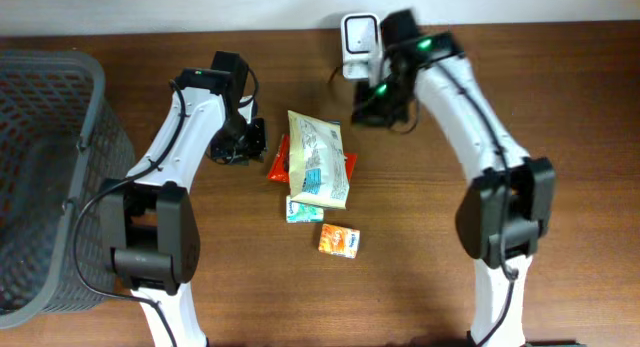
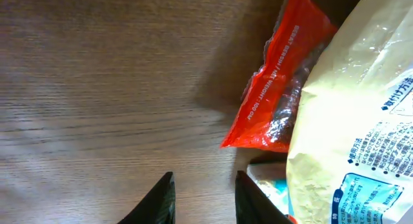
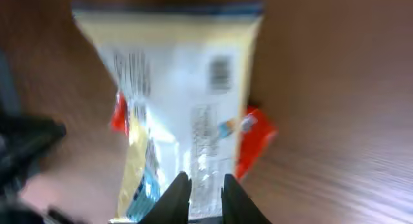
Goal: Scan the item barcode
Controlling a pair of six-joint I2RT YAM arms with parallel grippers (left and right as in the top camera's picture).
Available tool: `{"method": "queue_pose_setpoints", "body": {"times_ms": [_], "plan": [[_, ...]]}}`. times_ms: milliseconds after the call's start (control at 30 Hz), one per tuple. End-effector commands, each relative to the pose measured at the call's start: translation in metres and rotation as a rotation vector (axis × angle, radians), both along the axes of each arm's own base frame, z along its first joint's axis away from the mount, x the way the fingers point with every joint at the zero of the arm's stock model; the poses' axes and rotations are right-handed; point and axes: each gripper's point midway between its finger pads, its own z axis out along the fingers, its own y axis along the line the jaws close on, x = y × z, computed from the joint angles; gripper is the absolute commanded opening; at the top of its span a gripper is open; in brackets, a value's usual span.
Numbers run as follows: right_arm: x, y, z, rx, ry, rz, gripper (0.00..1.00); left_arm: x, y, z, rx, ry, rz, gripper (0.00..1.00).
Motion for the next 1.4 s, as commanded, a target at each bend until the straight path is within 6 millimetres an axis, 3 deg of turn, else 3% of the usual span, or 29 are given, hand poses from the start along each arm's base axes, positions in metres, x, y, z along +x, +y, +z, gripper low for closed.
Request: {"method": "queue_pose_setpoints", "body": {"times_ms": [0, 33, 67, 100, 133, 167, 233, 333, 367, 400, 433, 467, 500, 533, 567, 600, 633, 667, 733, 833, 933, 967, 1000, 1100, 1167, 1233, 1300, 1333, 1367], "plan": [[-0.032, 0.050, -0.035, 0.056, 0.034, 0.140, 0.18, 0.001, 0.014, 0.002, 0.067, -0.016, 0.025, 0.36], [-0.038, 0.048, -0.054, -0.020, 0.057, 0.083, 0.18, 0.001, 0.015, 0.002, 0.076, -0.017, 0.025, 0.40], [-0.047, 0.050, -0.079, -0.069, 0.066, 0.057, 0.17, 0.001, 0.015, 0.002, 0.076, -0.017, 0.025, 0.62], [-0.055, 0.053, -0.092, -0.073, 0.072, 0.071, 0.17, 0.001, 0.015, 0.002, 0.076, -0.017, 0.025, 0.70], [-0.063, 0.053, -0.102, -0.080, 0.086, 0.081, 0.17, 0.001, 0.015, 0.002, 0.076, -0.017, 0.025, 0.97], [-0.066, 0.051, -0.105, -0.085, 0.096, 0.081, 0.17, 0.001, 0.015, 0.002, 0.076, -0.017, 0.025, 0.99], [-0.065, 0.044, -0.095, -0.096, 0.118, 0.055, 0.04, 0.001, 0.015, 0.002, 0.077, -0.016, 0.025, 0.99], [-0.043, 0.035, -0.029, -0.069, 0.047, 0.044, 0.05, 0.000, 0.015, 0.002, 0.077, -0.014, 0.025, 0.99], [-0.031, 0.032, -0.010, -0.090, -0.011, 0.043, 0.14, 0.000, 0.015, 0.002, 0.076, -0.014, 0.022, 1.00], [-0.022, 0.028, -0.004, -0.118, -0.056, 0.031, 0.24, -0.001, 0.007, 0.003, 0.031, -0.017, -0.037, 0.90], [-0.008, 0.024, -0.004, -0.152, -0.115, 0.013, 0.31, -0.005, -0.015, 0.007, -0.096, -0.017, -0.128, 0.74], [-0.003, 0.023, -0.004, -0.151, -0.127, -0.005, 0.47, -0.006, -0.025, 0.010, -0.158, -0.016, -0.152, 0.62], [0.003, 0.019, -0.003, -0.143, -0.133, -0.029, 0.73, -0.007, -0.029, 0.012, -0.181, -0.014, -0.154, 0.59], [0.010, 0.010, -0.002, -0.140, -0.138, -0.052, 0.88, -0.009, -0.034, 0.014, -0.214, -0.013, -0.176, 0.60], [0.014, -0.004, -0.003, -0.145, -0.127, -0.080, 0.90, -0.015, -0.048, 0.019, -0.305, -0.008, -0.223, 0.70], [0.017, -0.017, -0.004, -0.152, -0.114, -0.106, 0.93, -0.020, -0.057, 0.022, -0.361, 0.004, -0.234, 0.91], [0.018, -0.028, -0.005, -0.157, -0.100, -0.128, 0.94, -0.026, -0.062, 0.019, -0.372, 0.024, -0.241, 0.99], [0.020, -0.047, -0.006, -0.166, -0.079, -0.164, 0.99, -0.039, -0.068, 0.012, -0.384, 0.069, -0.250, 0.99], [0.025, -0.071, -0.007, -0.173, -0.062, -0.211, 0.99, -0.059, -0.087, 0.001, -0.449, 0.107, -0.306, 0.99], [0.024, -0.086, -0.009, -0.181, -0.041, -0.235, 0.99, -0.069, -0.109, -0.002, -0.502, 0.103, -0.362, 0.99], [0.021, -0.086, -0.011, -0.185, -0.030, -0.234, 0.99, -0.066, -0.111, -0.009, -0.427, 0.099, -0.341, 0.60], [0.020, -0.087, -0.012, -0.191, -0.023, -0.233, 0.99, -0.063, -0.104, -0.014, -0.376, 0.093, -0.325, 0.50], [0.018, -0.088, -0.013, -0.194, -0.020, -0.221, 1.00, -0.056, -0.085, -0.025, -0.236, 0.083, -0.276, 0.30], [0.014, -0.089, -0.013, -0.204, -0.012, -0.207, 0.98, -0.040, -0.069, -0.033, -0.120, 0.021, -0.273, 0.00], [0.013, -0.089, -0.013, -0.203, -0.008, -0.207, 0.98, -0.034, -0.068, -0.033, -0.111, -0.005, -0.274, 0.00], [0.012, -0.085, -0.013, -0.187, -0.006, -0.186, 0.98, -0.021, -0.064, -0.032, -0.110, -0.035, -0.201, 0.21], [0.000, -0.077, -0.011, -0.138, 0.042, -0.151, 0.98, 0.009, -0.073, -0.022, -0.229, -0.129, -0.125, 0.28], [-0.019, -0.065, -0.007, -0.067, 0.096, -0.068, 0.98, 0.024, -0.081, -0.015, -0.292, -0.190, -0.129, 0.30], [-0.030, -0.065, -0.006, -0.064, 0.146, -0.066, 0.99, 0.042, -0.083, -0.008, -0.316, -0.267, -0.130, 0.49]]}}
